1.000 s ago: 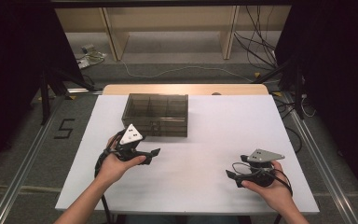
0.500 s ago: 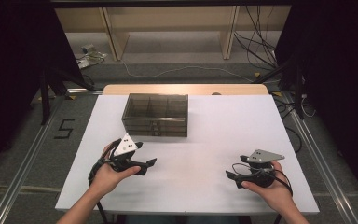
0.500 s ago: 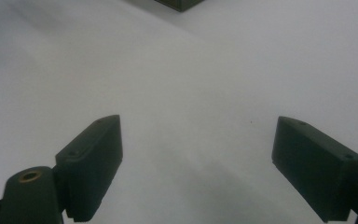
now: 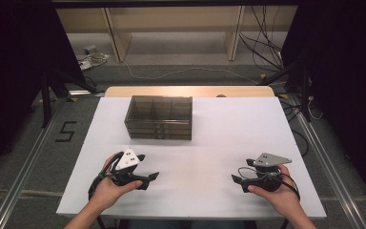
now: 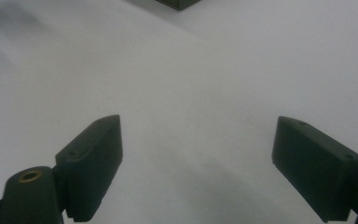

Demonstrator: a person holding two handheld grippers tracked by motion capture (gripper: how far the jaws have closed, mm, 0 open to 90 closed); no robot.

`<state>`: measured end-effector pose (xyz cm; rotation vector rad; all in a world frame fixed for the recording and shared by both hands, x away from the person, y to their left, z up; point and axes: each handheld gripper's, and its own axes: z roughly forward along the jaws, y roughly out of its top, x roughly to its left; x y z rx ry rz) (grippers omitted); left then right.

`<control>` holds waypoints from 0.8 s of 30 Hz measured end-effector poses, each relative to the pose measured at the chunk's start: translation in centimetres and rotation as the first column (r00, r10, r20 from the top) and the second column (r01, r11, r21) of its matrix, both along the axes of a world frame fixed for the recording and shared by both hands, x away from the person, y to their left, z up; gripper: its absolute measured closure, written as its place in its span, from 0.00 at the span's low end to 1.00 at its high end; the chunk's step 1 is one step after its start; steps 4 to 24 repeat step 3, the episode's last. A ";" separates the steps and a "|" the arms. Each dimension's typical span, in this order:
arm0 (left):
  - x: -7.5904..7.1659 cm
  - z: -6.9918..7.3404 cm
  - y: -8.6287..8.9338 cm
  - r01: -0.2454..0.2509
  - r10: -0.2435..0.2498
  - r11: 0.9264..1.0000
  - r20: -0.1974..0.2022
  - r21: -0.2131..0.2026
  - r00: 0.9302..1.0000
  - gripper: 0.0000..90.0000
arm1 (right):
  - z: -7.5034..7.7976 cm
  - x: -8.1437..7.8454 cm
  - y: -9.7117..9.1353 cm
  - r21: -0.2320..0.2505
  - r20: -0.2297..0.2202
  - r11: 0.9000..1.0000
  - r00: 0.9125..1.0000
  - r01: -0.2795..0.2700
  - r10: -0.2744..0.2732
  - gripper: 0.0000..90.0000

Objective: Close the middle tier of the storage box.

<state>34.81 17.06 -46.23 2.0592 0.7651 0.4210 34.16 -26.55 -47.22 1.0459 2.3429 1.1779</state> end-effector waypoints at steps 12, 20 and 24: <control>0.0 0.0 0.0 0.012 -0.012 1.000 -0.002 -0.003 1.000 0.18 | 0.0 0.0 0.0 -0.002 0.002 1.000 1.000 -0.001 0.001 0.19; 0.0 0.0 0.0 0.012 -0.012 1.000 -0.002 -0.003 1.000 0.18 | 0.0 0.0 0.0 -0.002 0.002 1.000 1.000 -0.001 0.001 0.19; 0.0 0.0 0.0 0.012 -0.012 1.000 -0.002 -0.003 1.000 0.18 | 0.0 0.0 0.0 -0.002 0.002 1.000 1.000 -0.001 0.001 0.19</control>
